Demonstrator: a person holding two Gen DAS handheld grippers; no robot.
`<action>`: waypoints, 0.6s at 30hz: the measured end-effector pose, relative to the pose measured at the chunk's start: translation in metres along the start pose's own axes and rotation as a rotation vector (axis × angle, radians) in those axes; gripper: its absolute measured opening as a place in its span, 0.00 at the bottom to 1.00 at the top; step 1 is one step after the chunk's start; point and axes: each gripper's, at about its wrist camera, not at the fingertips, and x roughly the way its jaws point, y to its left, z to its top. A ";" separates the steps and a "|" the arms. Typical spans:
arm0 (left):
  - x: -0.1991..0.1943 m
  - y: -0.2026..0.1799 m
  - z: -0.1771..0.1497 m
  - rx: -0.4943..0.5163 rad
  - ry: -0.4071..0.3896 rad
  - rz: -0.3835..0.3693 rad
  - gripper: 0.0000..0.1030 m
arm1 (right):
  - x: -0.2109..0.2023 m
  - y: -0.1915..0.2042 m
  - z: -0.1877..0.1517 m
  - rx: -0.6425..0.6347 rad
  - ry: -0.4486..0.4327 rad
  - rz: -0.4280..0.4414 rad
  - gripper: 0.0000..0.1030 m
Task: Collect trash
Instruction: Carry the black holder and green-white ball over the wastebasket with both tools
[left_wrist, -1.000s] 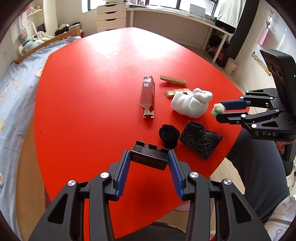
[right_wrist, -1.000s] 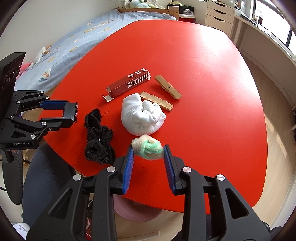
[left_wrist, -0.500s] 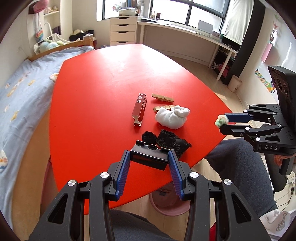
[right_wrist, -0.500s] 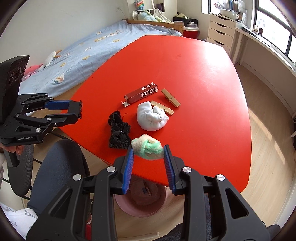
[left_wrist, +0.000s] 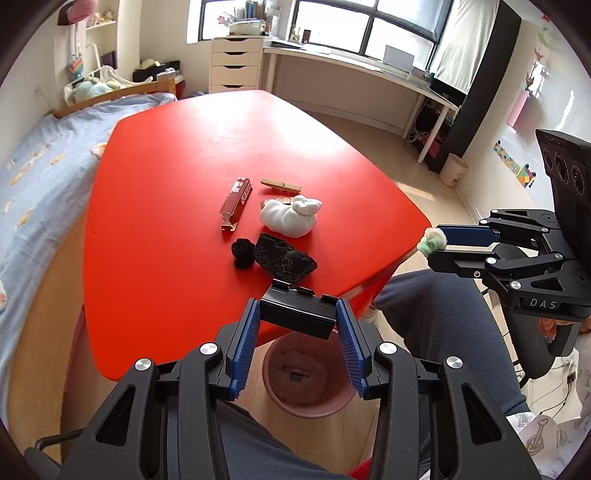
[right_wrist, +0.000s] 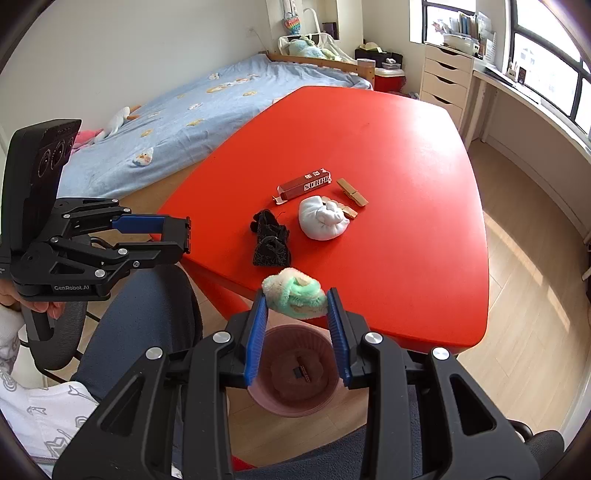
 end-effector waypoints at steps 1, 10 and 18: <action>0.001 -0.002 -0.002 0.003 0.005 -0.004 0.41 | -0.001 0.001 -0.003 0.000 0.003 0.000 0.31; 0.007 -0.017 -0.021 -0.006 0.035 -0.036 0.41 | 0.005 0.003 -0.026 0.028 0.042 0.022 0.31; 0.015 -0.025 -0.025 0.000 0.057 -0.047 0.41 | 0.011 0.004 -0.031 0.030 0.053 0.036 0.31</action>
